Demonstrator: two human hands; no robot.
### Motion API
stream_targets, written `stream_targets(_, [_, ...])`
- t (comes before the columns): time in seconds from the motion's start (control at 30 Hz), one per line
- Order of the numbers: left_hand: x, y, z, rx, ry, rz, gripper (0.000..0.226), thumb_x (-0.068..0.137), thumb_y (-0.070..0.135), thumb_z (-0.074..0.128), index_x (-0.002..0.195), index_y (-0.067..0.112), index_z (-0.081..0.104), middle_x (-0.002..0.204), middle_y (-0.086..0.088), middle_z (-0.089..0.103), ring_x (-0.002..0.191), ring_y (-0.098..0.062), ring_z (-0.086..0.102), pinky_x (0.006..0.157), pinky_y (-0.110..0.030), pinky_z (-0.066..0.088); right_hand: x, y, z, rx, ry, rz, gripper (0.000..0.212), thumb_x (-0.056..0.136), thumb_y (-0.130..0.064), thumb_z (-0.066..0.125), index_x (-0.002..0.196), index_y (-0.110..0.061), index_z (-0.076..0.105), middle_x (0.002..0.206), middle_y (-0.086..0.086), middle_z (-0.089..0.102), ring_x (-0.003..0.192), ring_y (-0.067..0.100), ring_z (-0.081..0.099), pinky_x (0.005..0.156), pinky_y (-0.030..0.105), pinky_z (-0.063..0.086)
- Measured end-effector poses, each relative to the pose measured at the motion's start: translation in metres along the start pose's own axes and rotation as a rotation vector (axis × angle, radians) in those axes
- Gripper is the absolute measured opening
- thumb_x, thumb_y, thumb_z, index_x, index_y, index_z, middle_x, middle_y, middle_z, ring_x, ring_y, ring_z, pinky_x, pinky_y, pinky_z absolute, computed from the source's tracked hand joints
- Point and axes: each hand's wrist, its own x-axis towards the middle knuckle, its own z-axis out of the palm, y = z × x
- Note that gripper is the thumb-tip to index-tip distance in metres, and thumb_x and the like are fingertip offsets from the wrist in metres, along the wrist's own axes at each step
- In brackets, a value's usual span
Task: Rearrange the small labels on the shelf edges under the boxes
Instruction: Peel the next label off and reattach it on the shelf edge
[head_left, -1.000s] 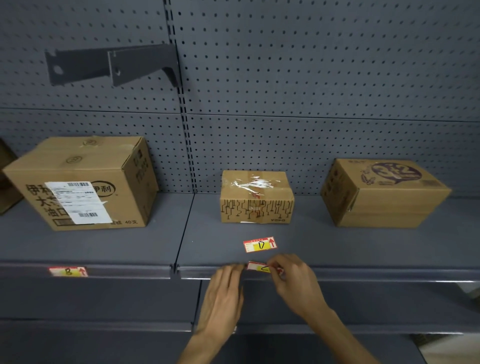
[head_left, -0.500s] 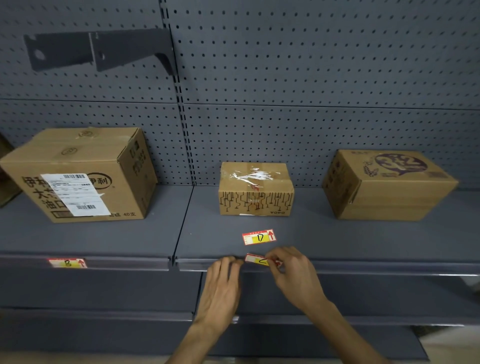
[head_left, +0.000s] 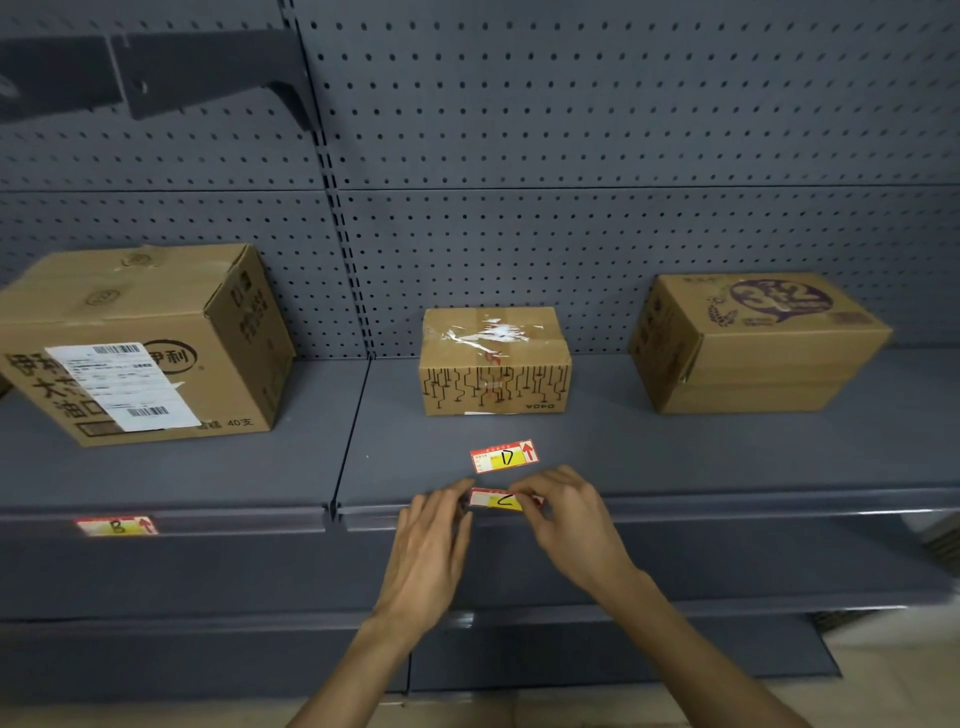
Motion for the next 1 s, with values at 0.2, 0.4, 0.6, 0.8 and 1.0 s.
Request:
stream_targets(0.2, [0.004, 0.000, -0.005, -0.015, -0.033, 0.010, 0.037, 0.105, 0.022, 0.049, 0.141, 0.031, 0.048, 0.127, 0.010, 0.063, 0.106, -0.007, 0.052, 0.092, -0.030, 0.045, 0.001, -0.004, -0.002, 0.047, 0.001, 0.017, 0.012, 0.092, -0.017, 0.071, 0.102, -0.023, 0.073, 0.096, -0.003, 0.067, 0.088, 0.006, 0.060, 0.078, 0.019, 0.052])
stream_targets(0.4, [0.004, -0.004, -0.006, -0.040, -0.059, 0.008, 0.036, 0.105, 0.022, 0.049, 0.140, 0.032, 0.049, 0.124, 0.010, 0.063, 0.107, -0.009, 0.052, 0.094, -0.034, 0.047, 0.001, -0.006, -0.001, 0.045, 0.042, -0.022, 0.013, 0.090, -0.014, 0.074, 0.102, -0.019, 0.075, 0.096, -0.002, 0.071, 0.092, 0.007, 0.060, 0.080, 0.018, 0.050])
stream_targets(0.6, [0.003, -0.006, -0.006, -0.036, -0.065, 0.017, 0.033, 0.105, 0.022, 0.050, 0.136, 0.033, 0.051, 0.116, 0.012, 0.062, 0.103, -0.011, 0.051, 0.092, -0.035, 0.047, 0.000, -0.003, 0.004, 0.000, 0.057, -0.050, 0.010, 0.089, -0.016, 0.076, 0.098, -0.017, 0.077, 0.096, -0.002, 0.073, 0.094, 0.008, 0.058, 0.080, 0.024, 0.054])
stream_targets(0.8, [0.003, -0.009, -0.005, -0.011, -0.090, 0.042, 0.030, 0.106, 0.027, 0.048, 0.134, 0.034, 0.055, 0.117, 0.010, 0.059, 0.104, -0.012, 0.050, 0.094, -0.034, 0.044, -0.002, -0.001, 0.007, -0.028, 0.086, -0.072, 0.009, 0.087, -0.015, 0.077, 0.096, -0.016, 0.078, 0.095, -0.002, 0.070, 0.093, 0.011, 0.057, 0.075, 0.024, 0.054])
stream_targets(1.0, [0.001, -0.014, -0.001, 0.025, -0.067, 0.082, 0.025, 0.104, 0.024, 0.053, 0.127, 0.031, 0.060, 0.109, 0.009, 0.056, 0.100, -0.013, 0.049, 0.090, -0.032, 0.044, -0.010, 0.003, 0.012, -0.059, 0.083, -0.069, 0.009, 0.085, -0.012, 0.078, 0.094, -0.016, 0.079, 0.092, -0.003, 0.072, 0.095, 0.013, 0.057, 0.075, 0.027, 0.056])
